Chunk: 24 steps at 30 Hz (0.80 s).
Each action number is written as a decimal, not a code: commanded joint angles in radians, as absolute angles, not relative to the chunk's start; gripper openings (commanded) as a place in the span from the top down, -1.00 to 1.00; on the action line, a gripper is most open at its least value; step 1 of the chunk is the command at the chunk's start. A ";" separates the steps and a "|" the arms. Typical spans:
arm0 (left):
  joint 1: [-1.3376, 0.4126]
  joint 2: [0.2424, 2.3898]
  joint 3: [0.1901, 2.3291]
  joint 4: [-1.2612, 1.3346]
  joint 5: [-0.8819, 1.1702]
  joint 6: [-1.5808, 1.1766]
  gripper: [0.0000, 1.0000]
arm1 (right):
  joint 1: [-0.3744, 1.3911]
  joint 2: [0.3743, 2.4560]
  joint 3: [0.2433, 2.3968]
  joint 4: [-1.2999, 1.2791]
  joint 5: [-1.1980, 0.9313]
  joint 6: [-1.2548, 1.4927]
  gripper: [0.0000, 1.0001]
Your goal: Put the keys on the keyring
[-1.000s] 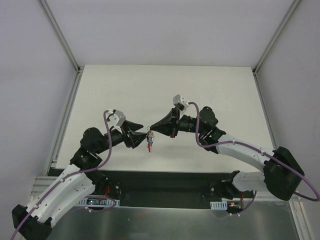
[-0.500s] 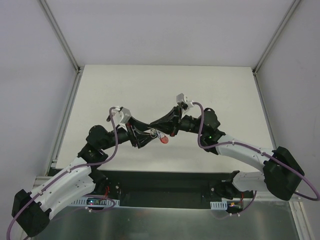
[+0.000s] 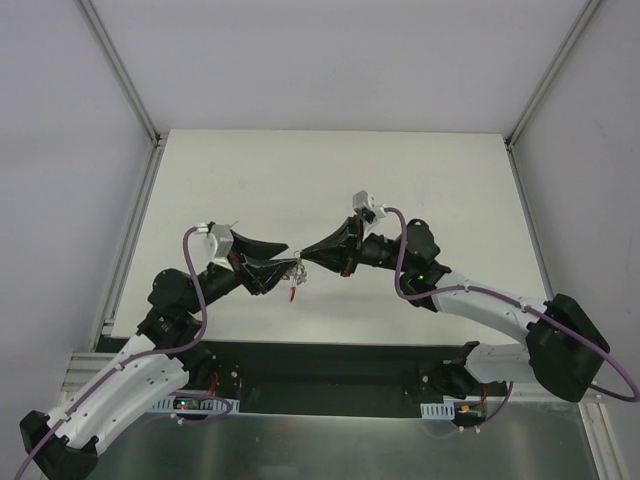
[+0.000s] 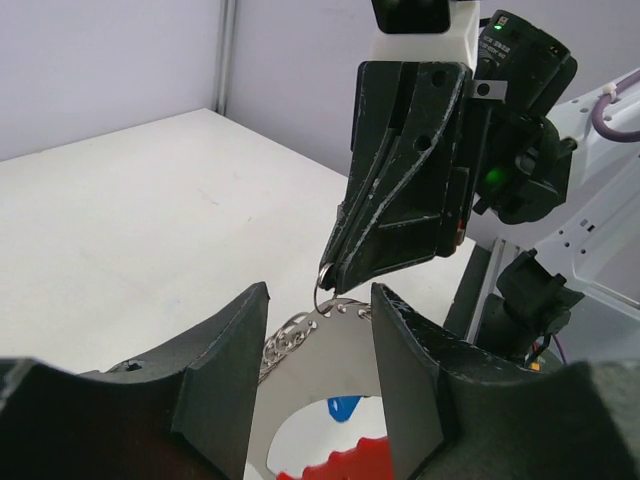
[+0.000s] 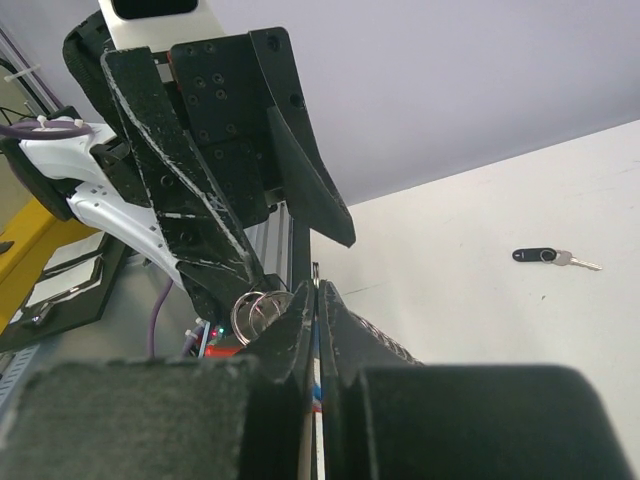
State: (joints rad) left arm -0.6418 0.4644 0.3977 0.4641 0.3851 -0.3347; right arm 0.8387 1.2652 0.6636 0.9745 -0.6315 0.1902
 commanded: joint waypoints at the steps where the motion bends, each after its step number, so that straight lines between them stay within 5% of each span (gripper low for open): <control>1: -0.643 0.471 0.425 0.469 0.365 -0.313 0.12 | 0.838 1.213 0.675 1.045 -0.620 0.186 0.97; 24: -0.627 0.595 0.413 0.626 0.515 -0.391 0.63 | 0.838 1.210 0.684 1.042 -0.627 0.199 0.97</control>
